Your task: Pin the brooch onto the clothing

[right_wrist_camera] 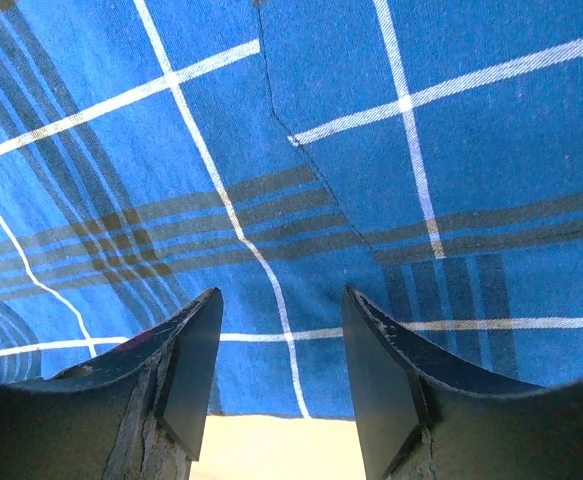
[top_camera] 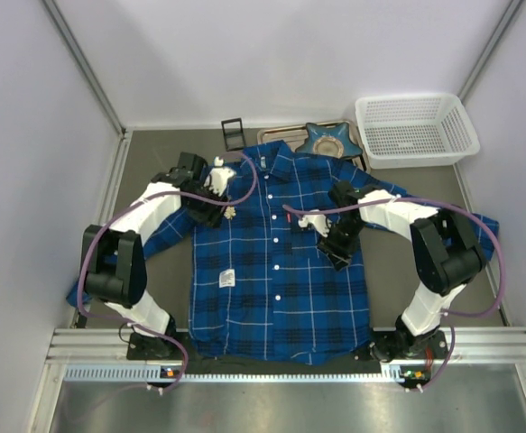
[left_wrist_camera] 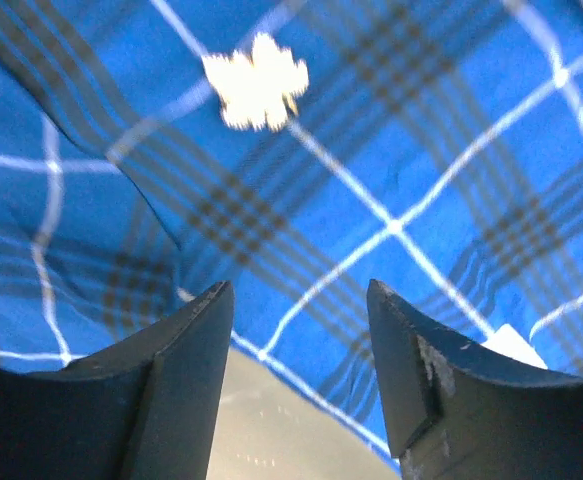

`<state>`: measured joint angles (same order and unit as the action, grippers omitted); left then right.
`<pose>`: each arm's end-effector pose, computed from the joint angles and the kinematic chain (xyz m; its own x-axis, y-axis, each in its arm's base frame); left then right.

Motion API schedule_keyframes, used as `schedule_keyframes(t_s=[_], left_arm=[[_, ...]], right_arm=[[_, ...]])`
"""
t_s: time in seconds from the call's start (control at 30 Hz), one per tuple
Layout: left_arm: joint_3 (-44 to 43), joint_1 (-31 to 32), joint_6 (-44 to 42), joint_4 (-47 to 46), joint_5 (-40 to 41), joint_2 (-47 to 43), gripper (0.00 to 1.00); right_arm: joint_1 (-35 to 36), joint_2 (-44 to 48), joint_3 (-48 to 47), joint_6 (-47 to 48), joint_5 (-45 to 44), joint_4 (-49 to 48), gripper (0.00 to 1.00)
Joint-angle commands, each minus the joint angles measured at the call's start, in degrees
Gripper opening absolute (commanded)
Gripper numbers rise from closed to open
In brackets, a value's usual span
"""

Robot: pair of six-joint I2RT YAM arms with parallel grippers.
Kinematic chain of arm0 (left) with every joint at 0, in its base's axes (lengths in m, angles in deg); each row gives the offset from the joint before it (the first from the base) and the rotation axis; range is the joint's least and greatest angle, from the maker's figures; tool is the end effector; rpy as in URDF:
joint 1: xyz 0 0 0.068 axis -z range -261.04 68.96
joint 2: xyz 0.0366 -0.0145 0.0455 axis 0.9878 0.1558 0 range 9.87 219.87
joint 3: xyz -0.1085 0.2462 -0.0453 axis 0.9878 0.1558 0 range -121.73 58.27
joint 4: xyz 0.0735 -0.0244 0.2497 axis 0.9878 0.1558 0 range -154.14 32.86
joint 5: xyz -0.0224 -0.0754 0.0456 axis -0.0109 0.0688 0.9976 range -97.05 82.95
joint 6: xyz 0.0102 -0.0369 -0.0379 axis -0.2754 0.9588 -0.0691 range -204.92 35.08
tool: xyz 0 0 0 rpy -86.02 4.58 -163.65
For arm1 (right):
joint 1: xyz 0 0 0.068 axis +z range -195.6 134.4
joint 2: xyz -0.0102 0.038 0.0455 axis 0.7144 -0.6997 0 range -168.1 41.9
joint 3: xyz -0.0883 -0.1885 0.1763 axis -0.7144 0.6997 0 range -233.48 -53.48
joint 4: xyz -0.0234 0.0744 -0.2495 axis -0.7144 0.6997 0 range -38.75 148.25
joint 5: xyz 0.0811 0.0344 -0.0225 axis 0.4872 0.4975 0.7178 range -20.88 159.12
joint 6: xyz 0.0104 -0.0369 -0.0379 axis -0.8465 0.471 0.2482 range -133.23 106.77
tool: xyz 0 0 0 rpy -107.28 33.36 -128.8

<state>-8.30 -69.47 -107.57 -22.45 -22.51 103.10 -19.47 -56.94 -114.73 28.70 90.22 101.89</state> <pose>0.3123 -0.0736 0.2202 -0.7288 0.5280 -0.4359 0.6180 0.7814 -0.0867 0.2589 0.1412 0.1653 -0.3865 -0.8839 -0.2634 -0.9127 0.3255 0.2471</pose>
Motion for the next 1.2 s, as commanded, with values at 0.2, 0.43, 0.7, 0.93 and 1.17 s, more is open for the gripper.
schedule_keyframes(t_s=[0.2,0.43,0.7,0.93,1.17], left_arm=[[-5.76,9.77,11.67,-19.46,14.82,6.95,0.99],[-8.14,11.1,12.28,-20.86,23.27,12.85,0.99],[-8.93,11.1,11.14,-20.34,27.59,16.02,0.99],[-7.0,10.93,8.33,-19.37,28.91,15.05,0.99],[-8.66,10.4,7.54,-16.82,21.2,11.37,0.99]], right_arm=[[0.15,2.26,-2.47,-2.03,0.08,3.6,0.54],[0.15,1.03,-1.42,-2.73,-0.1,3.34,0.54],[0.06,0.23,0.61,-1.42,-2.03,2.89,0.54],[0.15,-0.12,0.43,-1.06,-2.12,2.81,0.54],[0.06,0.67,-1.14,-1.06,-0.46,3.68,0.54]])
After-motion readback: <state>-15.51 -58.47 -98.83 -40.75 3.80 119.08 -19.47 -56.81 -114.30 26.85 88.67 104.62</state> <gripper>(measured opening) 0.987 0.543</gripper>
